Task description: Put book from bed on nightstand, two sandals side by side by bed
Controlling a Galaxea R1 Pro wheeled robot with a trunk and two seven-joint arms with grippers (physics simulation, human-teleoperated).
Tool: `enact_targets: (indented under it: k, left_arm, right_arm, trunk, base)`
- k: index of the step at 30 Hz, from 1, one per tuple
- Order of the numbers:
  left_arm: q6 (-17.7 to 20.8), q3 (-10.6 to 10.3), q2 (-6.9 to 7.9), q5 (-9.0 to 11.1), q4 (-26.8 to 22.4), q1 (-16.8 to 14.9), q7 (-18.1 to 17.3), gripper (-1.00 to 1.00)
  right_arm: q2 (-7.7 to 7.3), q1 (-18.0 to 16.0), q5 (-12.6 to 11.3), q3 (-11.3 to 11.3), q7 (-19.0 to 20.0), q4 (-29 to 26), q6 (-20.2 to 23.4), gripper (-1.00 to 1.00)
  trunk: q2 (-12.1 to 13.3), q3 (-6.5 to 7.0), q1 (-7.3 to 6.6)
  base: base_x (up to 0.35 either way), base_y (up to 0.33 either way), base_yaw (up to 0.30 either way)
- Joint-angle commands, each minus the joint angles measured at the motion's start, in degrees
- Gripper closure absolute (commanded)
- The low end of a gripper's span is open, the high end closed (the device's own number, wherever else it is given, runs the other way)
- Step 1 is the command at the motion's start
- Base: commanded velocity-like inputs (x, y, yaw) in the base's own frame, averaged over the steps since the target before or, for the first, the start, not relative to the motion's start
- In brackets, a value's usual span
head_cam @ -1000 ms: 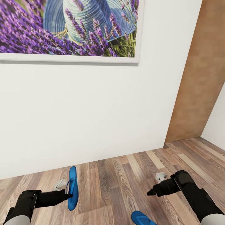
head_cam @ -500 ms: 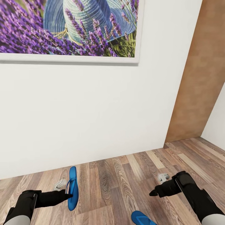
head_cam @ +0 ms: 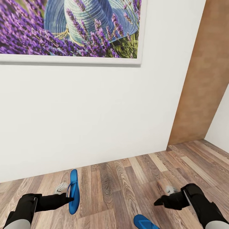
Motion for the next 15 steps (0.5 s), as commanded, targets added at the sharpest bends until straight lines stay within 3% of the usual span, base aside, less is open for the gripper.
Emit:
enact_targets:
  k: [1,8,11,13,15]
  left_arm:
    - [0.6,0.3,-0.04,-0.5,-0.1,-0.1,-0.5,1.00]
    - [0.7,0.4,-0.04,-0.5,-0.1,-0.1,-0.4,1.00]
    - [0.7,0.4,-0.04,-0.5,-0.1,-0.1,-0.4,1.00]
    - [0.7,0.4,-0.04,-0.5,-0.1,-0.1,-0.4,1.00]
    - [0.7,0.4,-0.03,-0.5,-0.1,-0.1,-0.4,1.00]
  right_arm:
    - [0.34,-0.1,0.5,-2.1,0.4,0.7,0.2,-1.00]
    - [3.41,-0.1,0.4,-10.7,-2.8,2.7,0.4,-1.00]
    - [6.08,-0.4,0.2,-16.8,-5.8,4.5,0.5,-1.00]
    - [7.09,-0.8,0.1,-19.3,-7.4,5.6,0.5,-1.00]
    - [8.01,-1.7,-0.2,-23.4,-10.7,8.2,0.5,-1.00]
  trunk:
    - [0.0,-0.06,-0.01]
    - [0.0,-0.06,-0.01]
    - [0.0,-0.06,-0.01]
    - [0.0,-0.06,-0.01]
    - [0.0,-0.06,-0.01]
  base:
    - [0.000,0.000,0.000]
    - [0.000,0.000,0.000]
    - [0.000,0.000,0.000]
    - [0.000,0.000,0.000]
    - [0.000,0.000,0.000]
